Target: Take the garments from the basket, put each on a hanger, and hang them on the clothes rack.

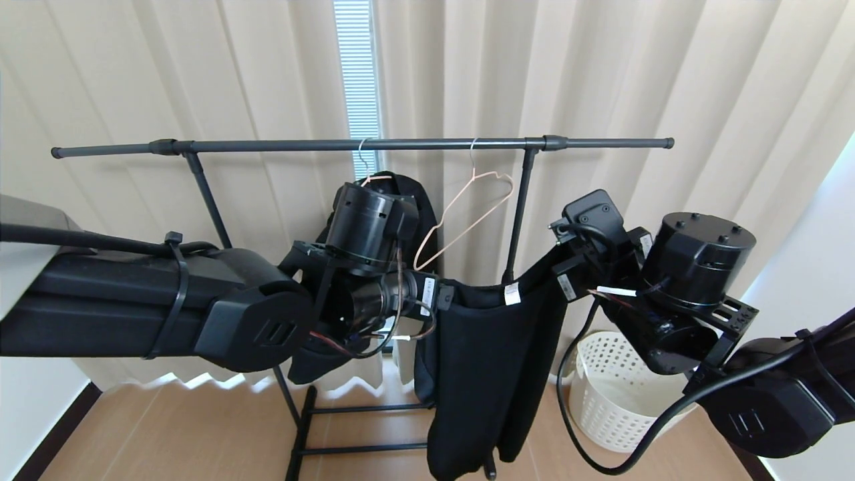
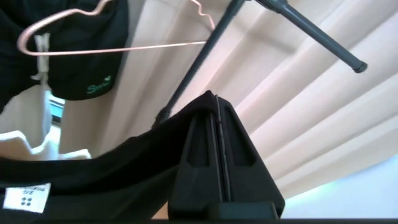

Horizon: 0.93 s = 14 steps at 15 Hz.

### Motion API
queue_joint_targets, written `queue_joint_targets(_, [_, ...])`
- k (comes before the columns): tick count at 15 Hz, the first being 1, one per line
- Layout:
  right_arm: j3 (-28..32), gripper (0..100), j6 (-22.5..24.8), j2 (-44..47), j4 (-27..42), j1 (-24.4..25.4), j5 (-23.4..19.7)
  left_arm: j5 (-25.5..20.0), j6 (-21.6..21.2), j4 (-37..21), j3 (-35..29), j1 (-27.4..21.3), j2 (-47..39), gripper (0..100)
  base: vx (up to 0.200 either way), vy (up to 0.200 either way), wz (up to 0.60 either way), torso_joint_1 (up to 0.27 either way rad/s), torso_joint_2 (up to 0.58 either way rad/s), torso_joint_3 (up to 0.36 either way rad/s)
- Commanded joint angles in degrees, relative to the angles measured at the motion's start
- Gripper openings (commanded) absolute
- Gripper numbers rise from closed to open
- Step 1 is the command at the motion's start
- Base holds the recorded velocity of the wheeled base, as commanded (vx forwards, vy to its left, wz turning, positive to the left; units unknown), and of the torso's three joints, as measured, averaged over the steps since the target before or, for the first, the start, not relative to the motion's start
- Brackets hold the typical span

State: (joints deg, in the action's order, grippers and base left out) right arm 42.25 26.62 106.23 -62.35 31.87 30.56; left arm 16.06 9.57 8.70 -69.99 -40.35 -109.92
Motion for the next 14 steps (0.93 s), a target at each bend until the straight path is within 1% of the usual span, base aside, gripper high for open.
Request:
queue_joint_targets(1, [0.64,0,0.09,0.03,-0.05,-1.72,-0.06,-0.41,-1.75,0.08,2.31,0.01,1.47,100,0.000,0.000,0.00,0.000,0.00,0.000])
queue_joint_targets(2, [0.81,0,0.09,0.03,-0.05,-2.07,-0.15,-1.20,-2.63,0.17,3.45,0.01,1.99,100,0.000,0.000,0.00,0.000,0.00,0.000])
queue_joint_targets(3, [1.08,0,0.45,0.03,-0.05,-2.77,-1.38,-4.10,-3.86,0.88,5.56,0.01,3.49,100,0.000,0.000,0.00,0.000,0.00,0.000])
queue_joint_targets(4, [1.17,0,0.53,0.03,-0.05,-3.39,-1.65,-7.27,-4.56,1.05,7.23,0.01,4.89,100,0.000,0.000,0.00,0.000,0.00,0.000])
queue_joint_targets(6, [1.69,0,0.53,0.03,-0.05,-4.18,-1.73,-13.51,-4.47,1.05,9.25,0.10,7.27,100,0.000,0.000,0.00,0.000,0.00,0.000])
queue_joint_targets(8, [1.87,0,0.53,-0.06,-0.05,-4.44,-1.73,-17.20,-4.38,1.14,10.13,0.45,8.58,100,0.000,0.000,0.00,0.000,0.00,0.000])
queue_joint_targets(10, [1.87,0,0.53,-0.06,-0.05,-4.44,-1.73,-18.08,-4.30,1.23,10.13,1.06,8.85,100,0.000,0.000,0.00,0.000,0.00,0.000])
queue_joint_targets(14, [2.04,0,0.80,-0.14,-0.05,-5.15,-1.73,-17.90,-5.00,6.50,13.12,1.33,8.23,100,0.000,0.000,0.00,0.000,0.00,0.000])
